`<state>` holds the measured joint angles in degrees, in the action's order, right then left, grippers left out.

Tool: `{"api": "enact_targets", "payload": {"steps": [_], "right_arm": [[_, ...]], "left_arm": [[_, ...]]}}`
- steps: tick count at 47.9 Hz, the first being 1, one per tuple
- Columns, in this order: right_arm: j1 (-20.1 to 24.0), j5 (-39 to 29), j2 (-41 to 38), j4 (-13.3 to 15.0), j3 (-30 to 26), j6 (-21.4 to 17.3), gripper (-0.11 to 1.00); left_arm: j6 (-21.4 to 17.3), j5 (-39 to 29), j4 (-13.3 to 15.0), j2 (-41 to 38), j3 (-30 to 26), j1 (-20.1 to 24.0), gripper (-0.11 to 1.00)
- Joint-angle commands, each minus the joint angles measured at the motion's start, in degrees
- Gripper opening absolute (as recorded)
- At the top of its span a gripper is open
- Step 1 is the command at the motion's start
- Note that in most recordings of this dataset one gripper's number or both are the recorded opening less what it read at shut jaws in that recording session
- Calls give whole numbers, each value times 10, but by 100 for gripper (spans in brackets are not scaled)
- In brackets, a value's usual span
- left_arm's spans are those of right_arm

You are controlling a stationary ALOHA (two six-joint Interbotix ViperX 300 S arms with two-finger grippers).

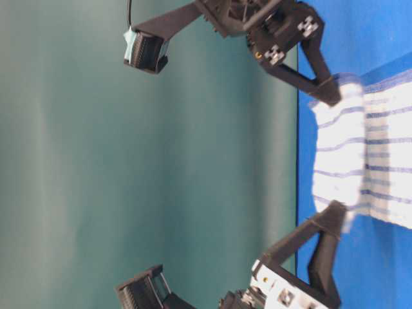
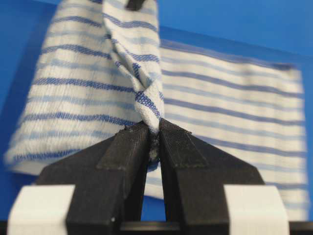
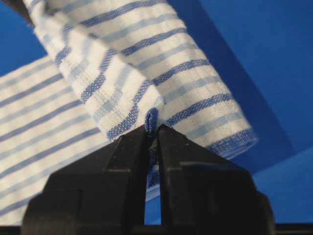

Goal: Fold the blue towel.
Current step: 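Fold the top end down toward the bottom end with both grippers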

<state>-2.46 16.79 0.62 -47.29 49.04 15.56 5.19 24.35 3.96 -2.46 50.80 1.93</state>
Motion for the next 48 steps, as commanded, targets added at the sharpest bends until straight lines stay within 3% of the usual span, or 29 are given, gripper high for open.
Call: {"api": "enact_targets", "payload": {"steps": [1, 9, 17, 48], "right_arm": [[32, 13, 14, -14, -4, 1, 6], [79, 32, 11, -36, -3, 1, 7], [106, 40, 10, -47, -4, 1, 7], [127, 40, -7, -55, -5, 4, 7]], "left_arm": [[11, 4, 0, 11, -6, -31, 4], [26, 7, 1, 4, -13, -78, 4], [27, 8, 4, 3, -15, -95, 4], [27, 9, 4, -2, -15, -109, 4]]}}
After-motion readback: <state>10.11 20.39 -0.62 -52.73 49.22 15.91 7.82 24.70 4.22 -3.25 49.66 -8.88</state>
